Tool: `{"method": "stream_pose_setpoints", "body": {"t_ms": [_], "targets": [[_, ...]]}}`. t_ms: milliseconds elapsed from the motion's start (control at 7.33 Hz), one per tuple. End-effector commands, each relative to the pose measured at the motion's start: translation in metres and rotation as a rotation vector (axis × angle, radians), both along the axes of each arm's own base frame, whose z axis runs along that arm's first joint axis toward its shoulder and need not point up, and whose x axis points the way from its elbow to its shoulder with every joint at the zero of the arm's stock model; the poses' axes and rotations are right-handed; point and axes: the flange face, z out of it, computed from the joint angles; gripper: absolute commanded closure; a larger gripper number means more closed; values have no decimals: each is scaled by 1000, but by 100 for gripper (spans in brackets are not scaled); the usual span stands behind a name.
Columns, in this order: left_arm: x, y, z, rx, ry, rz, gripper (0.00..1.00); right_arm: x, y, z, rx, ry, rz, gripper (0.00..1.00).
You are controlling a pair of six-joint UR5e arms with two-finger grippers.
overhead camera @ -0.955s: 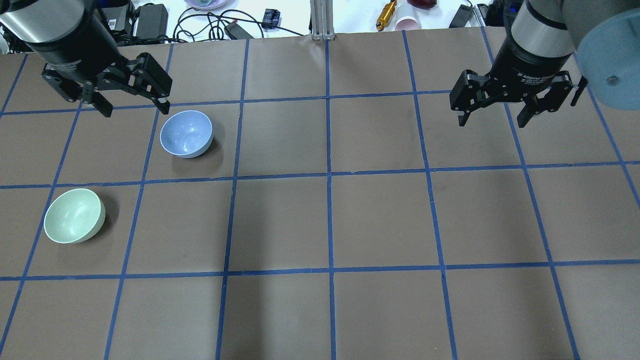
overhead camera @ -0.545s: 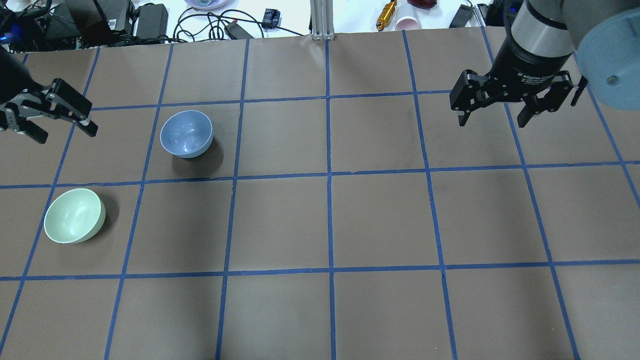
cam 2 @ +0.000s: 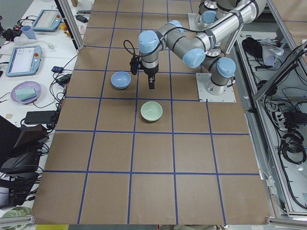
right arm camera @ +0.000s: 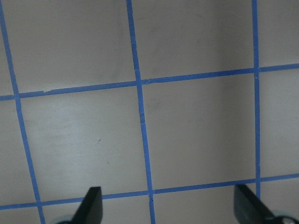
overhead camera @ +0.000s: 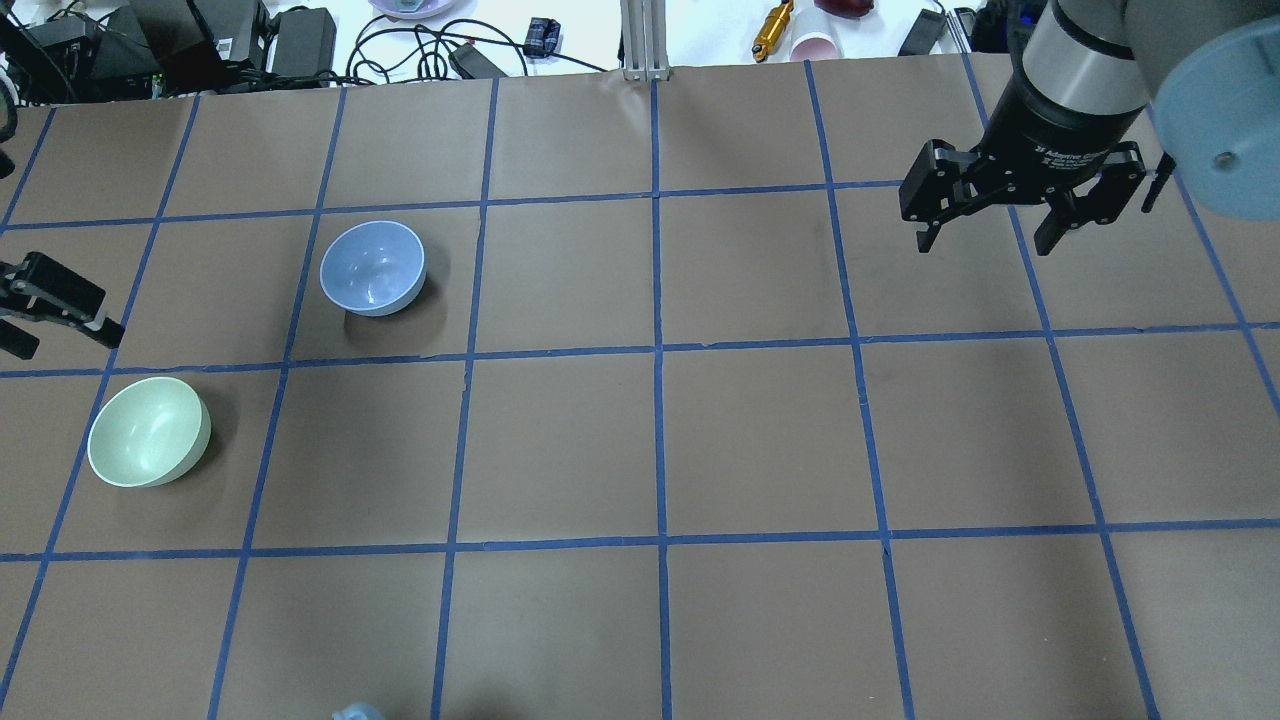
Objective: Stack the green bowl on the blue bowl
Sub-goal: 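Move the left gripper toward the pale green bowl nearer the robot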
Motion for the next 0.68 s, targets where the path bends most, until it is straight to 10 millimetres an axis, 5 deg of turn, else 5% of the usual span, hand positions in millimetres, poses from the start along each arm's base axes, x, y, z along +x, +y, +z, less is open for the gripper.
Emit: {"method": "stream_pose_setpoints", "body": {"t_ms": [0,545], "targets": [[46,21,-58,-27,-18,52,0,0,0,0,0,0,0,0],[104,10,-135,-79,-54,7,0,0,0,0,0,0,0,0]]}}
